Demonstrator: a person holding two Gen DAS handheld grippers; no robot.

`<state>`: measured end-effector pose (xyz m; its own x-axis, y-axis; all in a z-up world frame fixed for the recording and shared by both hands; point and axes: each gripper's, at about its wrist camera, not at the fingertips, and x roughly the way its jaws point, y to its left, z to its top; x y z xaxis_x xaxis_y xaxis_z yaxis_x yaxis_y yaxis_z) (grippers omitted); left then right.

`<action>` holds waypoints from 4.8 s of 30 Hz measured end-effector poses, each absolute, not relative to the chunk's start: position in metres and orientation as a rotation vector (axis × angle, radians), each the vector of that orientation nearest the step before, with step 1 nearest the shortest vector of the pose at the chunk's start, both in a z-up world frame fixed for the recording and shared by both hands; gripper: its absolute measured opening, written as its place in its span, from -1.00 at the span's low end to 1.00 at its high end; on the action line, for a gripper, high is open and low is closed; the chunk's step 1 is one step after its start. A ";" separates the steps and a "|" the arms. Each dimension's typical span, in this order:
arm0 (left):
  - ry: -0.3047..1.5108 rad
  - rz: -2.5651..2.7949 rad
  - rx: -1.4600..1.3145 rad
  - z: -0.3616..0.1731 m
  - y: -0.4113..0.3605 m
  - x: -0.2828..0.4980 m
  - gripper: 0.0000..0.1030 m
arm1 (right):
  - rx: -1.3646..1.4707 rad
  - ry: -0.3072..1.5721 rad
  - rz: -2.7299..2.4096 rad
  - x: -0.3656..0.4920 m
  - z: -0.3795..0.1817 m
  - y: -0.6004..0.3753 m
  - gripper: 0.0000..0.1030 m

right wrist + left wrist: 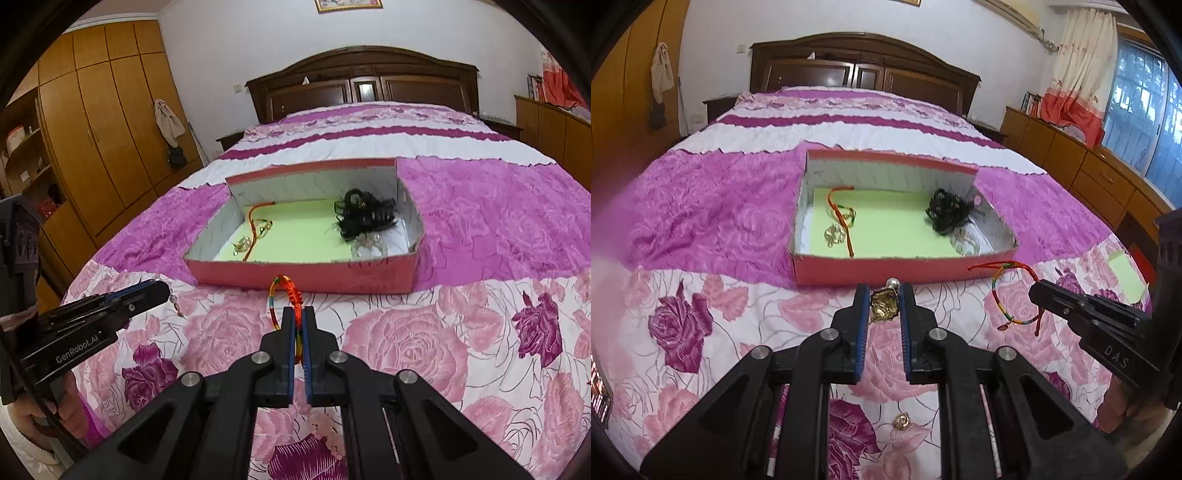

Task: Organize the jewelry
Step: 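Carry the gold earring and rainbow bracelet into the pink box with both tools, then open both tools to release the items onto the box floor, then move the left tool to a gold earring while the right tool moves to the pink bead bracelet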

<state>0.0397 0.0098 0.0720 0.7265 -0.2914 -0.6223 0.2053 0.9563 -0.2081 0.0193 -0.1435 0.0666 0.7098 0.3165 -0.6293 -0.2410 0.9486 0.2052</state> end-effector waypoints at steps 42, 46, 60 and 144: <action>0.514 -0.166 -0.079 0.087 0.010 0.113 -0.85 | 0.063 0.510 0.247 0.079 0.099 -0.135 -0.91; 0.541 -0.159 -0.087 0.078 0.010 0.123 -0.85 | 0.069 0.524 0.235 0.092 0.093 -0.138 -0.91; 0.678 -0.142 -0.100 0.036 0.008 0.148 -0.85 | 0.078 0.636 0.181 0.127 0.050 -0.151 -0.91; 0.959 -0.320 -0.102 0.034 0.002 0.022 -0.39 | 0.107 0.882 0.214 -0.011 0.030 -0.179 -0.33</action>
